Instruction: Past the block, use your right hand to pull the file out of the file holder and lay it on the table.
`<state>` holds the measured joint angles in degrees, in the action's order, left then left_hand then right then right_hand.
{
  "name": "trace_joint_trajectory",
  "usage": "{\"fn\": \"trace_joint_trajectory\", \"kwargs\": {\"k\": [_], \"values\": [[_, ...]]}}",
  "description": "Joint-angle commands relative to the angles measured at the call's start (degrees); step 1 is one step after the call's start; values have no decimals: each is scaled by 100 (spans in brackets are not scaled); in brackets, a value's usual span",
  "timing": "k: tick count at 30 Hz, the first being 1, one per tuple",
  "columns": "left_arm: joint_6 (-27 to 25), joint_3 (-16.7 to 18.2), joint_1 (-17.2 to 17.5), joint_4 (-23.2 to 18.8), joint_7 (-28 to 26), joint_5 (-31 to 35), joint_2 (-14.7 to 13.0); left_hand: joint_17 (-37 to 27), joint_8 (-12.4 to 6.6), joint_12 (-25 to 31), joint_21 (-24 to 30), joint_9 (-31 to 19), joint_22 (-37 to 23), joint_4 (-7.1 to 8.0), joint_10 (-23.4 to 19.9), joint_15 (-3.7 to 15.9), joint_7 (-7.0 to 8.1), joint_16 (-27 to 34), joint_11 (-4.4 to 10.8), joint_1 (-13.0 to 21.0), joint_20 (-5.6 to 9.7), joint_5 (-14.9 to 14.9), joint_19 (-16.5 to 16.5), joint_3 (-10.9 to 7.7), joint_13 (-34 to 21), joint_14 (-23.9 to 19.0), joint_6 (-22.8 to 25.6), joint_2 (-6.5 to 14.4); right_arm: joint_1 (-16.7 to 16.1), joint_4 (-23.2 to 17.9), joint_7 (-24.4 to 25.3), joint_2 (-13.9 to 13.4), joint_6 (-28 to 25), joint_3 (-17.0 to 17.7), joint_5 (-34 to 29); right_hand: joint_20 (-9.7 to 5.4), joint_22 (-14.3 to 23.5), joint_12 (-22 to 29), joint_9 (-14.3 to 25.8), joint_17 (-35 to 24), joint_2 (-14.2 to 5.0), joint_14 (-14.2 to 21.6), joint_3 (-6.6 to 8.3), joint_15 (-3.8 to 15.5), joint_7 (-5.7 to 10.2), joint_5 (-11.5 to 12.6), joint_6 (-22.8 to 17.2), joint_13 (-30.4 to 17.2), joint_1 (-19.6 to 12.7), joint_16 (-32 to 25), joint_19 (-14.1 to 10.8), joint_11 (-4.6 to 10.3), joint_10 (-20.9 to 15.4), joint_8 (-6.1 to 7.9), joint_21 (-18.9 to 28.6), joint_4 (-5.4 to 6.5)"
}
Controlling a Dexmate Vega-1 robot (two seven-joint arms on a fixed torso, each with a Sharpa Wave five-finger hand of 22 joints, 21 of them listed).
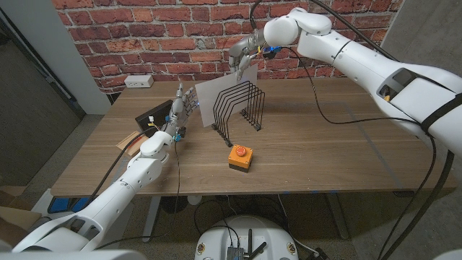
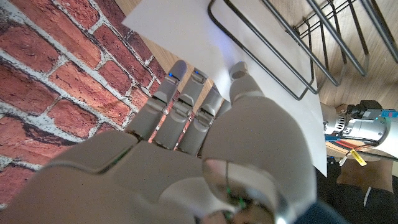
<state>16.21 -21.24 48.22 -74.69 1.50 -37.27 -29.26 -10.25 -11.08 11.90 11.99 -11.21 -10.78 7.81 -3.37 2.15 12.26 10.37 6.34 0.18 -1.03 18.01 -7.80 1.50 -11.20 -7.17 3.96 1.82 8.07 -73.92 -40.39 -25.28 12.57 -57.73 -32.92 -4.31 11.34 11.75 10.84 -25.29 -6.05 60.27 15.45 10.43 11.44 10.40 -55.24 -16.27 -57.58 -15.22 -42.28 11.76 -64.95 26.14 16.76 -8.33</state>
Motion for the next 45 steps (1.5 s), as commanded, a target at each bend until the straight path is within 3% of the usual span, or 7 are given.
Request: {"fn": "trace_joint_trajectory", "kwargs": {"k": [1, 24, 45], "values": [[-3, 7, -3, -5, 12, -7, -12, -18, -34, 41, 49, -18, -33, 6, 17, 11, 31, 39, 39, -4, 9, 9, -49, 20, -19, -53, -6, 68, -57, -179, -53, -71, -92, 66, 33, -756, 18, -2, 22, 6, -11, -108, -12, 295, 23, -12, -32, 17, 69, 71, 13, 13, 18, -18, 39, -14], [-3, 4, -1, -7, 13, -5, -12, -18, -36, 40, 48, -18, -33, 7, 20, 10, 32, 39, 58, -4, 10, 9, -47, 24, -19, -51, -1, 70, -53, -287, -107, -133, -167, 205, 182, -756, 6, -20, 29, 43, 17, -516, -42, 291, 16, -5, -42, 77, 161, 260, 92, 16, 30, -41, 24, -16], [-3, 3, -3, -5, 12, -4, -10, -18, -36, 38, 47, -18, -33, 7, 25, 5, 31, 37, 45, -4, 6, 9, -46, 27, -19, -46, -1, 71, -299, -932, -67, -475, -491, 546, 333, -753, 5, -4, 32, 12, 0, -594, -65, 282, -12, -10, 6, 56, 215, 248, 97, 13, 52, -75, 30, -11]]}}
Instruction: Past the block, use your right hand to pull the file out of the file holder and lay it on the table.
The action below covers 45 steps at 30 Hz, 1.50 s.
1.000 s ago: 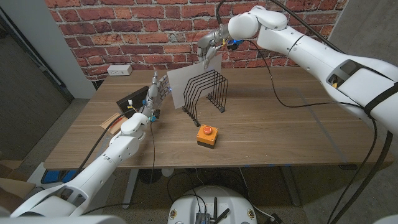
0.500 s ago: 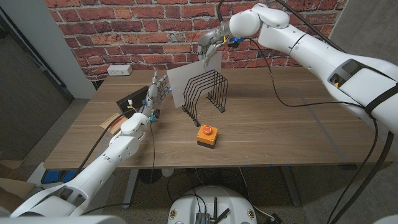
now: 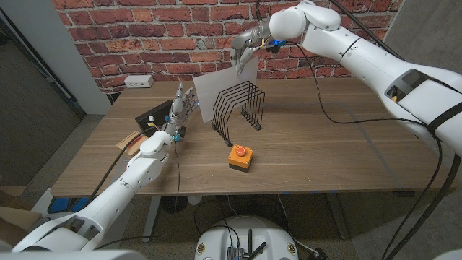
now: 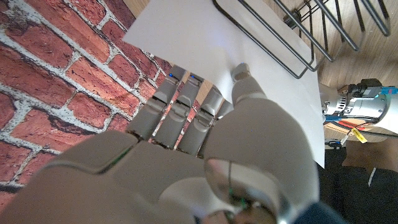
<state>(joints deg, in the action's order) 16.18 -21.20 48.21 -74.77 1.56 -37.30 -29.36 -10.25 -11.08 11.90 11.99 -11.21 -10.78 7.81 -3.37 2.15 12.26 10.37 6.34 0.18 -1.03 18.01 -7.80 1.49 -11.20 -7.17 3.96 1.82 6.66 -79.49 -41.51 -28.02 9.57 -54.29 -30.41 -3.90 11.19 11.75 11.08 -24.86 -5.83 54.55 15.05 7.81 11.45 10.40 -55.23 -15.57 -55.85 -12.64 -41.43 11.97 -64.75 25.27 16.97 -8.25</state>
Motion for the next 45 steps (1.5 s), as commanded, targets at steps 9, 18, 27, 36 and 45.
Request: {"fn": "trace_joint_trajectory", "kwargs": {"k": [9, 18, 27, 36, 45], "values": [[-2, -1, -4, 4, 14, -4, -4, -18, -36, 43, 47, -18, -33, 7, 14, 13, 31, 36, 57, -3, 8, 9, -47, 29, -19, -45, -1, 72, -309, -628, 137, -353, -370, 394, 166, -794, 21, -8, 8, -44, -26, -31, -30, 545, -23, -13, 20, -16, 51, -20, 9, -9, 53, 2, 13, -21], [-1, -1, -1, 1, -1, 0, 1, -18, -36, 45, 48, -18, -33, 7, 7, 8, 31, 38, 52, -3, 8, 9, -48, 31, -19, -50, 0, 72, -443, -847, 227, -492, -555, 562, 254, -793, 21, -1, 8, -58, -27, -38, -38, 542, -21, -15, 19, -27, 65, -33, 5, -9, 57, -3, 18, -22], [1, -4, -1, 3, 9, -1, 0, -18, -34, 44, 47, -18, -33, 7, 9, 5, 32, 37, 51, -2, 8, 9, -47, 32, -19, -47, -7, 73, -717, -1188, 421, -693, -793, 790, 368, -794, 19, -8, 10, -69, -37, -57, -40, 541, -43, -18, 51, -31, 80, -36, 9, -14, 92, -22, 21, -23], [3, -4, -2, 7, 10, -1, 1, -18, -35, 45, 47, -18, -33, 7, 9, 6, 32, 38, 44, -3, 8, 9, -45, 33, -19, -50, -3, 74, -973, -1531, 577, -891, -1090, 997, 454, -792, 18, -11, 11, -76, -33, -78, -51, 530, -50, -24, 57, -39, 109, -35, 5, -13, 124, -30, 25, -17], [6, -5, 2, 5, -5, 4, 8, -18, -36, 45, 48, -18, -33, 7, 8, 11, 31, 38, 34, -3, 8, 9, -49, 35, -19, -51, -1, 75, -1229, -1854, 738, -1076, -1354, 1182, 566, -793, 15, -8, 12, -81, -38, -98, -59, 528, -33, -26, 74, -49, 141, -34, 10, -12, 145, -43, 25, -9]]}}
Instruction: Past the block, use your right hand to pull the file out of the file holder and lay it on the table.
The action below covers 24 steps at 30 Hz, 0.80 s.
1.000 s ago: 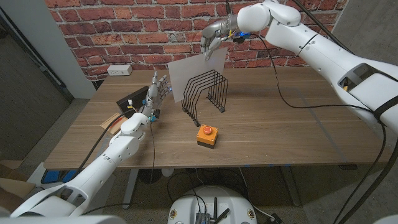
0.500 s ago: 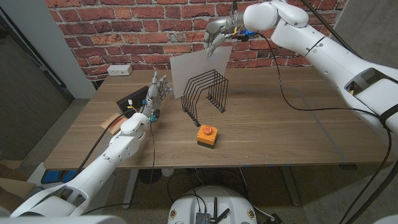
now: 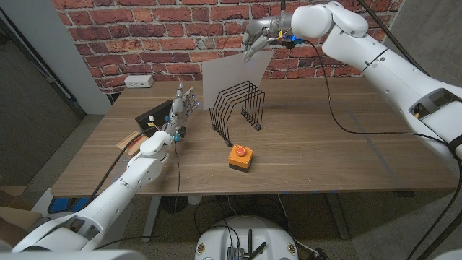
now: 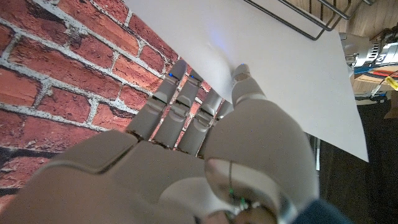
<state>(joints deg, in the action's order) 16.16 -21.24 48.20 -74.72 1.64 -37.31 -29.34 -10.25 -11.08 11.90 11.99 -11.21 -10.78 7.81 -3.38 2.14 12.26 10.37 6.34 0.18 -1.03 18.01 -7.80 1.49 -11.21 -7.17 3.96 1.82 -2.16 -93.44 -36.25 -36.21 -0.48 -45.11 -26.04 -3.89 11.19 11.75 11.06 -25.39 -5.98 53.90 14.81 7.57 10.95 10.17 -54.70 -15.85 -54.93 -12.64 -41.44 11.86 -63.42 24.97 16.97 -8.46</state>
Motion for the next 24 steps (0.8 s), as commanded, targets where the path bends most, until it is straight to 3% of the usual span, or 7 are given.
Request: {"fn": "trace_joint_trajectory", "kwargs": {"k": [1, 24], "values": [[8, -3, 2, 3, -1, 4, 3, -18, -36, 45, 49, -18, -33, 7, 9, 11, 31, 38, 35, -3, 9, 9, -50, 35, -19, -51, -2, 75, -376, -502, 236, -279, -380, 284, 131, -794, 14, -7, 15, -30, -22, -34, -35, 557, 8, -3, 18, -23, 48, -35, 12, -1, 13, -12, 25, 9], [8, -3, 1, 4, 2, 3, 3, -18, -35, 43, 47, -18, -33, 8, 13, 4, 31, 36, 53, -3, 11, 9, -46, 39, -19, -45, -5, 76, -890, -1105, 621, -662, -812, 676, 424, -795, 8, -11, 17, -58, -37, -43, -30, 572, -8, -2, 31, -22, 51, -58, 27, -1, 44, -31, 21, -13]]}}
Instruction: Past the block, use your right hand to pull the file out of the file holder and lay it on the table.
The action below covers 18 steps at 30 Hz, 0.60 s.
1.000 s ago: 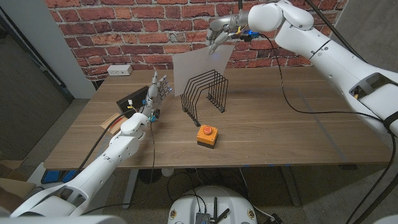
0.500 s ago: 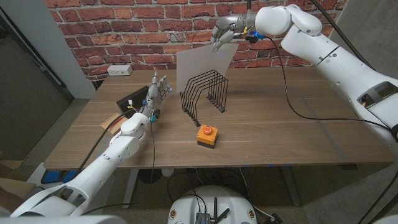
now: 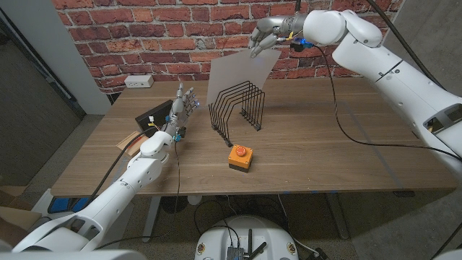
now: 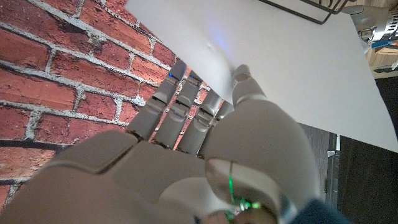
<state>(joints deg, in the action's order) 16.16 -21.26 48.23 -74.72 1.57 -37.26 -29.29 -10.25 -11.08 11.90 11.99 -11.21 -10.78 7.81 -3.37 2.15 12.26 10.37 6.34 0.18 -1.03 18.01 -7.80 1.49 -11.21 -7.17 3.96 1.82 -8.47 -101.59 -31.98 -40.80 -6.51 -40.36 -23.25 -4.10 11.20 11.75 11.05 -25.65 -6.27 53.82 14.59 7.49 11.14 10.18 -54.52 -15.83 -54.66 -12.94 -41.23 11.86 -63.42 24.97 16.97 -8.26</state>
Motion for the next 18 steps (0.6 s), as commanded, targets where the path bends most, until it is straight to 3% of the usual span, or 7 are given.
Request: {"fn": "trace_joint_trajectory", "kwargs": {"k": [1, 18], "values": [[9, -1, -2, 5, 9, -2, -2, -18, -35, 43, 47, -18, -33, 8, 14, 3, 32, 37, 49, -3, 11, 9, -46, 39, -19, -47, -5, 77, -284, -315, 216, -222, -225, 219, 156, -774, 7, -9, 18, -29, -10, -42, -7, 575, -34, -3, 18, -25, 25, -24, 7, -1, 44, -34, 21, -33], [8, 1, -1, 3, -4, 0, 1, -18, -34, 41, 47, -18, -33, 8, 19, 2, 32, 38, 47, -3, 9, 8, -45, 42, -19, -50, -8, 77, -776, -774, 577, -560, -538, 553, 419, -774, 7, 0, 21, -49, -16, -36, -4, 568, -52, -7, 23, -31, 17, -42, 8, -2, 46, -44, 23, -45]]}}
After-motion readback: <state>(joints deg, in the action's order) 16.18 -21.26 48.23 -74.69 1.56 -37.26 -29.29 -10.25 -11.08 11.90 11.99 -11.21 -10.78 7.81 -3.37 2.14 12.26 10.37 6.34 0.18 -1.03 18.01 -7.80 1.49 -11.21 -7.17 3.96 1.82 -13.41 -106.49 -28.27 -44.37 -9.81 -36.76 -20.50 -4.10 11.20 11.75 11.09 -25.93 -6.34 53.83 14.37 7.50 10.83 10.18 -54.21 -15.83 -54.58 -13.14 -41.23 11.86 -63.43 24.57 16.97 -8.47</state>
